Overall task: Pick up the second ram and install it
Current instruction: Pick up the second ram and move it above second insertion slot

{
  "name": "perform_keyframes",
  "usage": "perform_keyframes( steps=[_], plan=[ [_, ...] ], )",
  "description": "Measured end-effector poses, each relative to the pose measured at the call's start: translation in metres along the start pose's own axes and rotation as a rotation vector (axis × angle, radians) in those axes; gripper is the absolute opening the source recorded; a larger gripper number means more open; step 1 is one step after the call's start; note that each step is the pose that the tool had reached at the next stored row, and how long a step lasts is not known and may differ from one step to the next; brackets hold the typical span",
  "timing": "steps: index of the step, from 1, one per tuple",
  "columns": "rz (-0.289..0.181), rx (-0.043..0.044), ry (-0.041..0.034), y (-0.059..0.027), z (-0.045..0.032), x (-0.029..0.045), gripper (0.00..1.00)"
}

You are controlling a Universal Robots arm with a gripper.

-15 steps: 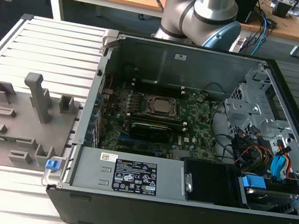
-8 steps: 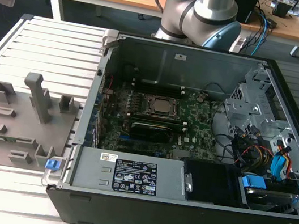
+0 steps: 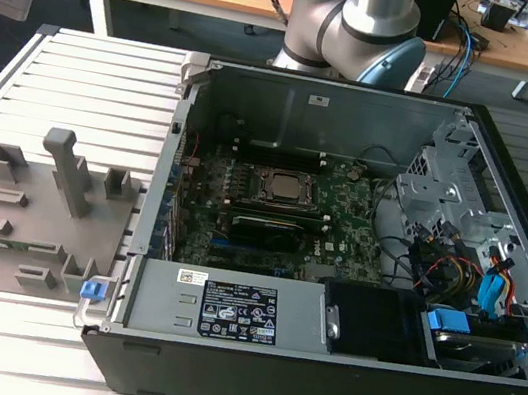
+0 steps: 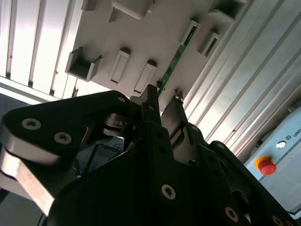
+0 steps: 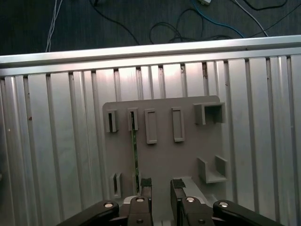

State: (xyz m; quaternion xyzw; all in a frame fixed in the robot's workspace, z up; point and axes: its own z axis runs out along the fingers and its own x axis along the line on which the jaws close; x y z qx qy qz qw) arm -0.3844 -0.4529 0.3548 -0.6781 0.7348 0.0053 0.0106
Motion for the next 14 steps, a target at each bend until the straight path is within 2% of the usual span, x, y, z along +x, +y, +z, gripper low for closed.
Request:
perform_keyframes(
  steps=[14],
  plan=[
    [0.000, 0.0000, 0.0000, 0.0001, 0.0122, 0.0003, 0.30]
  ],
)
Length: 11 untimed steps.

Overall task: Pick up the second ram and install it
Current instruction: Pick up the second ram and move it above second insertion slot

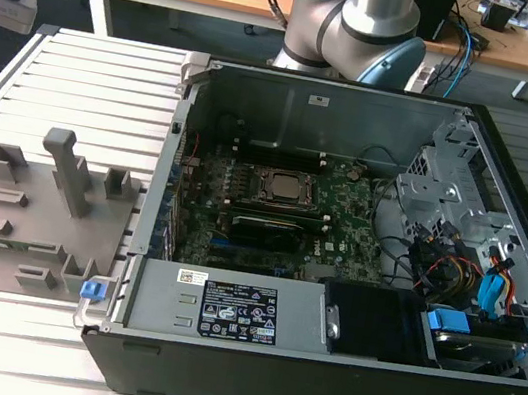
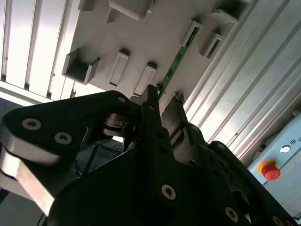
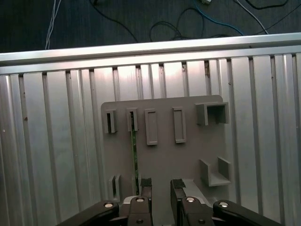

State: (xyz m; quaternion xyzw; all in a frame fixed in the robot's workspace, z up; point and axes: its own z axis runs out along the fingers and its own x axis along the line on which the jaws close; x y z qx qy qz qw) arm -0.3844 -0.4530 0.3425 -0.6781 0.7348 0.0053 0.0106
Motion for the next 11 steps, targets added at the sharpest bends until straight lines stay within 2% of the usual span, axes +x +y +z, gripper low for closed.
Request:
perform_keyframes(
  steps=[11],
  plan=[
    [0.000, 0.0000, 0.0000, 0.0000, 0.0077, 0.0002, 0.30]
  ],
)
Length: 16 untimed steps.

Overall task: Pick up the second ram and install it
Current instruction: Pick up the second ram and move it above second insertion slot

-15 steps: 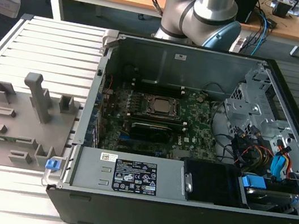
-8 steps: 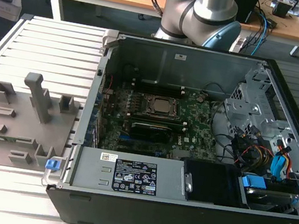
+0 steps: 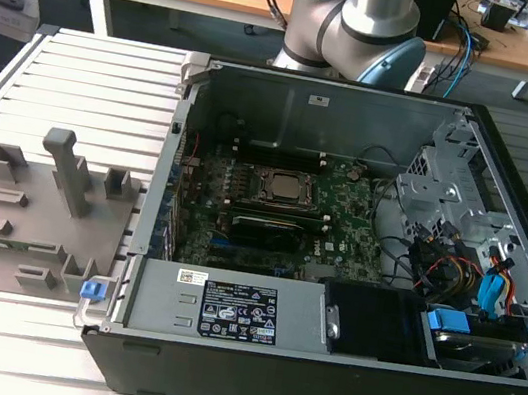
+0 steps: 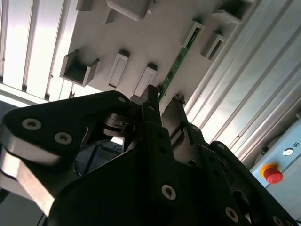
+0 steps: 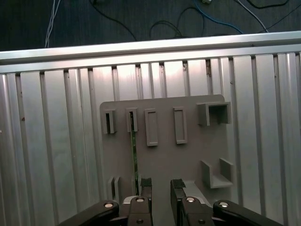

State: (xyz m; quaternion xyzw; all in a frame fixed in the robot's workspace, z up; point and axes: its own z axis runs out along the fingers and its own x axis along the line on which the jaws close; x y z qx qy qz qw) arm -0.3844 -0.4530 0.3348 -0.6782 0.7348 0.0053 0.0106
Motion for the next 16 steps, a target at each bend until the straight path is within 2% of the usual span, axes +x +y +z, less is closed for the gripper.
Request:
perform_keyframes(
  steps=[14, 16],
  plan=[
    [0.000, -0.0001, 0.0001, 0.0001, 0.0087, 0.0002, 0.30],
    [0.000, -0.0001, 0.0000, 0.0001, 0.0134, 0.0003, 0.30]
  ],
)
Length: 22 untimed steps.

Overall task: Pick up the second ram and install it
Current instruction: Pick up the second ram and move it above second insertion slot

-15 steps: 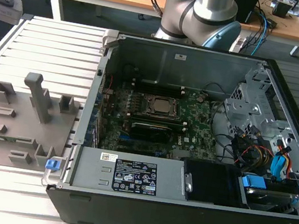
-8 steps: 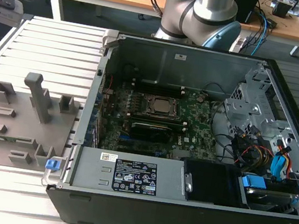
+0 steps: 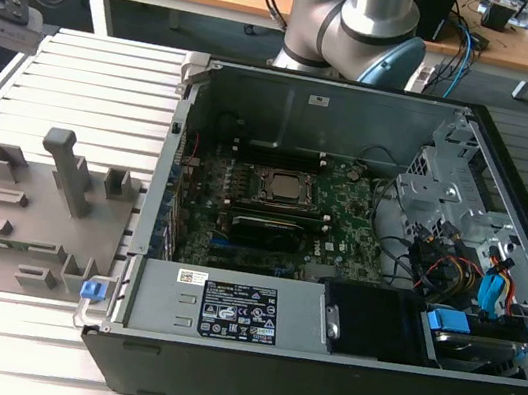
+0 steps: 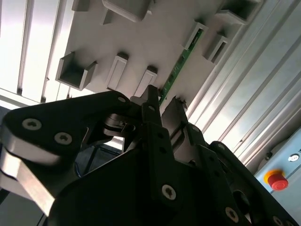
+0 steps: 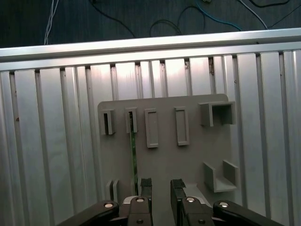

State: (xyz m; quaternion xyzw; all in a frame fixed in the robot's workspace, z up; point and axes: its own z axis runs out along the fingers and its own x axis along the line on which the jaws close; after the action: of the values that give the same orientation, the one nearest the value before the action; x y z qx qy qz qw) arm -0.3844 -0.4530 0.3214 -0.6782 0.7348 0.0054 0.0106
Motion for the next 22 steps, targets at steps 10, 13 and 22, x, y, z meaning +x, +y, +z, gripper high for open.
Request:
perform_keyframes(
  steps=[10, 13, 22],
  plan=[
    [0.000, 0.0000, 0.0000, 0.0001, 0.0096, 0.0002, 0.30],
    [0.000, 0.0000, 0.0001, 0.0001, 0.0119, 0.0003, 0.30],
    [0.000, 0.0000, 0.0001, 0.0001, 0.0186, 0.0004, 0.30]
  ],
)
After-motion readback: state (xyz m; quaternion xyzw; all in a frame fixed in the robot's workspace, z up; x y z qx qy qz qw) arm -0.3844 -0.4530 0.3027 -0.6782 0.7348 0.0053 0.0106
